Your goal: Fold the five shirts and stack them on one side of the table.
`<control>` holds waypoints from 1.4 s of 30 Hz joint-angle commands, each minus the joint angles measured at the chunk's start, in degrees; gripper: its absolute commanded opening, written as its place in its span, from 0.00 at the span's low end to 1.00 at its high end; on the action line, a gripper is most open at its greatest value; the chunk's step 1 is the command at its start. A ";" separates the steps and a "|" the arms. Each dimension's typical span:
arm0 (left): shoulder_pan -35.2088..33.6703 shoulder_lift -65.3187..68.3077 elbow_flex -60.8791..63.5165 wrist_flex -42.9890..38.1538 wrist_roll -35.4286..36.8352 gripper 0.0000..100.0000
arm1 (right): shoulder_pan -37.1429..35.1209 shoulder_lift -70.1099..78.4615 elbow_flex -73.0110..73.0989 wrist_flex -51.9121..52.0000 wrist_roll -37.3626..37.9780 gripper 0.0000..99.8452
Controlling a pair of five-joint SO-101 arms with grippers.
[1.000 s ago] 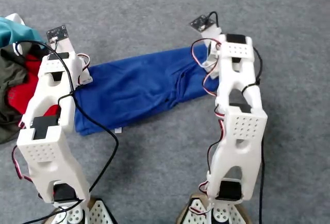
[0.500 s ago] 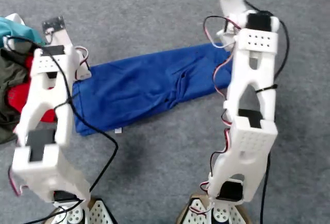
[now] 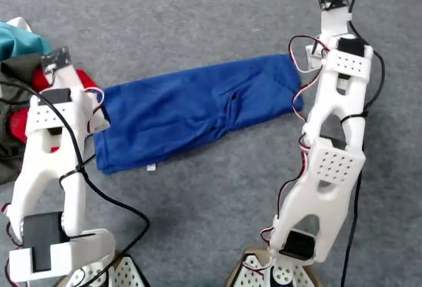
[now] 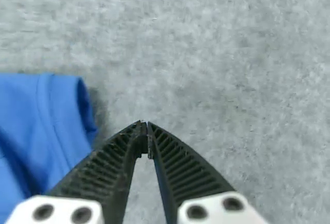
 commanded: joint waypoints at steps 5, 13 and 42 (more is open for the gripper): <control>-1.85 -2.24 3.96 -5.27 0.09 0.16 | 0.04 3.38 -8.57 -0.97 2.29 0.00; -2.02 -2.15 4.57 -5.36 -1.85 0.19 | -0.13 5.41 -12.00 0.62 2.29 0.00; -1.23 17.80 -3.34 -7.12 -8.44 0.06 | 0.31 5.58 -11.47 0.53 4.31 0.00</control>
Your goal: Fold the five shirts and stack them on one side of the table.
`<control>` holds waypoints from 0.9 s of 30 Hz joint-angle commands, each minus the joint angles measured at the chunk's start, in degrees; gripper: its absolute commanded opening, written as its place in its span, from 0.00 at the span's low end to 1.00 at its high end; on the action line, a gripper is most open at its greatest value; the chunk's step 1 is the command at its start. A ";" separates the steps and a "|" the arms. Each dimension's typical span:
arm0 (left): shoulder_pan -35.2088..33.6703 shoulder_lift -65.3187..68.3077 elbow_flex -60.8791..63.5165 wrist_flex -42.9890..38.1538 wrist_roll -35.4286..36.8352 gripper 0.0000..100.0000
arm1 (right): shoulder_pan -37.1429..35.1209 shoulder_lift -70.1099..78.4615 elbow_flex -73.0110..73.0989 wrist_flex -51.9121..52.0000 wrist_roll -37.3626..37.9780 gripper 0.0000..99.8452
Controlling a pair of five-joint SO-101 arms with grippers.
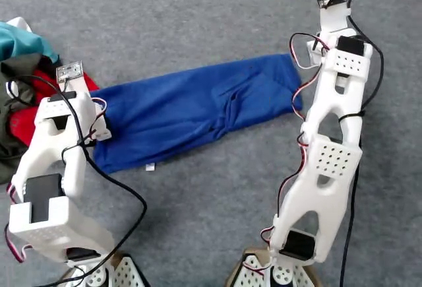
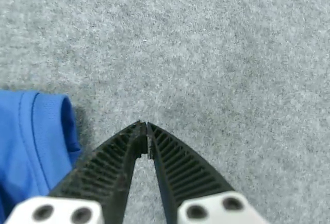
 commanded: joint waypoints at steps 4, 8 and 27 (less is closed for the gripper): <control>0.09 0.04 -1.23 -0.09 -0.44 0.02 | 0.40 -0.22 -2.33 -0.18 0.44 0.00; -0.97 -0.57 -3.96 3.69 -1.49 0.02 | 1.98 -0.22 -2.77 -0.35 0.09 0.00; 9.32 0.04 -39.74 33.32 -6.77 0.02 | 5.05 -0.13 -2.42 -3.52 -6.33 0.00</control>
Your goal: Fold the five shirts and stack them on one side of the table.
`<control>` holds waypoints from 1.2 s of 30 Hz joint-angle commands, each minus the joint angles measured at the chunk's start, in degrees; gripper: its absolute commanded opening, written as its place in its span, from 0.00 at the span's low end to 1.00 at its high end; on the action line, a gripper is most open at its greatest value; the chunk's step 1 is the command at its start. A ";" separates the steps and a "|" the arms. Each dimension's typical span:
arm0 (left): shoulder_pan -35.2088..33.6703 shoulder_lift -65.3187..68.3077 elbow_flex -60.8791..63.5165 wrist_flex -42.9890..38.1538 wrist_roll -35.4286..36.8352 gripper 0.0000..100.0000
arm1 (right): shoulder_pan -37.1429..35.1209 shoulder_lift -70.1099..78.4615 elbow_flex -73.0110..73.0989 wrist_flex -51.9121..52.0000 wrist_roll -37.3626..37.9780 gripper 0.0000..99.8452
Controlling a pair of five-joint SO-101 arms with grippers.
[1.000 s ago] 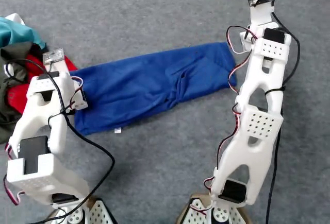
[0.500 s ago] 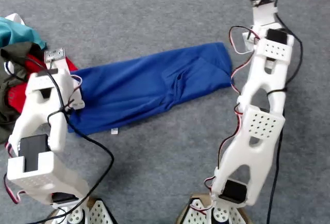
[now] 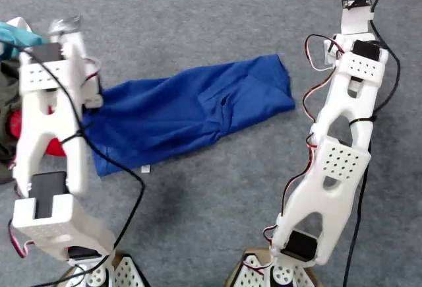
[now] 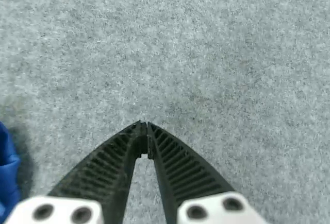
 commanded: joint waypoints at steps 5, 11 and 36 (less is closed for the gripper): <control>1.85 -0.31 -1.93 0.44 -0.09 0.02 | 0.84 -0.22 -2.42 -1.14 -0.26 0.00; -3.78 -0.31 3.34 -1.14 -0.18 0.02 | 0.75 -0.22 -2.51 -1.14 0.09 0.00; -11.34 -1.01 -6.42 5.19 7.21 0.20 | -12.35 -2.33 -24.04 30.86 10.11 0.00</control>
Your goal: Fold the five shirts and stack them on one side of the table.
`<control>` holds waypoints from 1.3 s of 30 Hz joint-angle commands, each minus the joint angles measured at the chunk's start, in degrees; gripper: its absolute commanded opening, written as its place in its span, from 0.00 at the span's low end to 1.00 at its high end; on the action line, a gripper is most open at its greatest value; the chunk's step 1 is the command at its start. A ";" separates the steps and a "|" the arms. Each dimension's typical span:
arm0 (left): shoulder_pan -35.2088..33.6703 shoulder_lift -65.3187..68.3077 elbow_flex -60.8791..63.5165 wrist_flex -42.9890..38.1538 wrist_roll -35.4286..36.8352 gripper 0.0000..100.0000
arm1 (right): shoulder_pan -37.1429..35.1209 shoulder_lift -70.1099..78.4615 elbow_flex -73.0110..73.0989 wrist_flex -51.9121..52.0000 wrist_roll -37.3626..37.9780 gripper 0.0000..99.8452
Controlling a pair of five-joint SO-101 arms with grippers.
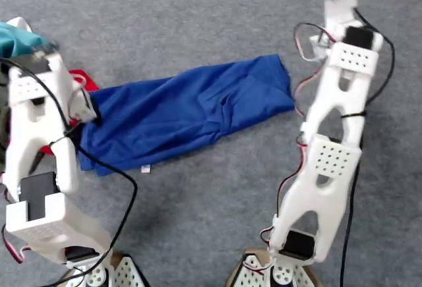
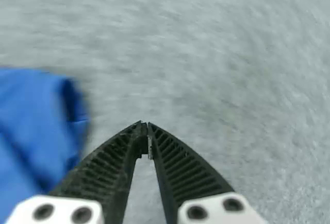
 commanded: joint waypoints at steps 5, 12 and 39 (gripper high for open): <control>-0.97 -0.66 -23.03 11.08 0.44 0.20 | -11.38 -0.13 -3.30 3.25 1.14 0.00; -0.88 1.01 -14.33 -1.14 3.96 0.20 | -10.15 11.21 -1.36 -5.10 -2.46 0.00; 2.02 9.36 6.24 -35.34 11.25 0.20 | -1.98 16.04 -12.53 -9.85 6.86 0.01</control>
